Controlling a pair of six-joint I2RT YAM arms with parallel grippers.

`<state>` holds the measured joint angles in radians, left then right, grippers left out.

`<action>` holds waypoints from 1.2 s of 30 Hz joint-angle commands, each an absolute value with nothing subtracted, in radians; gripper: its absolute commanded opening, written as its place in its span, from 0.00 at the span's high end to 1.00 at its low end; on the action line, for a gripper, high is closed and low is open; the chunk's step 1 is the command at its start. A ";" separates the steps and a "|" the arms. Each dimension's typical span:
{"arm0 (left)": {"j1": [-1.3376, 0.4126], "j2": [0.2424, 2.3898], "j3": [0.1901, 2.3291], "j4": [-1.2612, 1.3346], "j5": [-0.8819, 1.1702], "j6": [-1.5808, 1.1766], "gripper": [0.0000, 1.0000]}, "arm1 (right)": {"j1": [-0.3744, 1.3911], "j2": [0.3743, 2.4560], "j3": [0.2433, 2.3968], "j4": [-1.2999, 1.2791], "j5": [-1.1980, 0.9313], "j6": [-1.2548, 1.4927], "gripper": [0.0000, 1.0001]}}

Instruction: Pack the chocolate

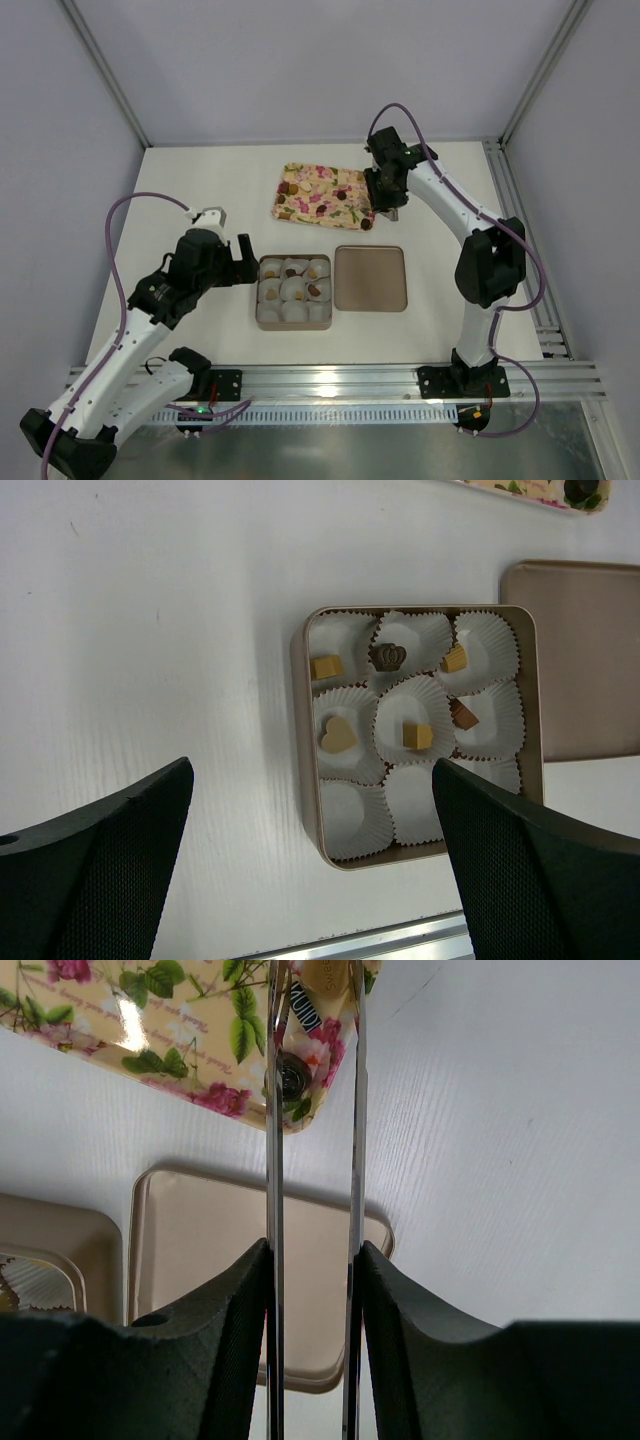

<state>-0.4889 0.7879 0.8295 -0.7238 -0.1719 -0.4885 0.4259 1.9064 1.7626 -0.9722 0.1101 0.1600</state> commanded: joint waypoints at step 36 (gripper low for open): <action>-0.485 0.790 0.831 -0.713 -0.181 -0.477 0.00 | 0.453 2.083 2.033 -0.943 -0.020 0.178 0.58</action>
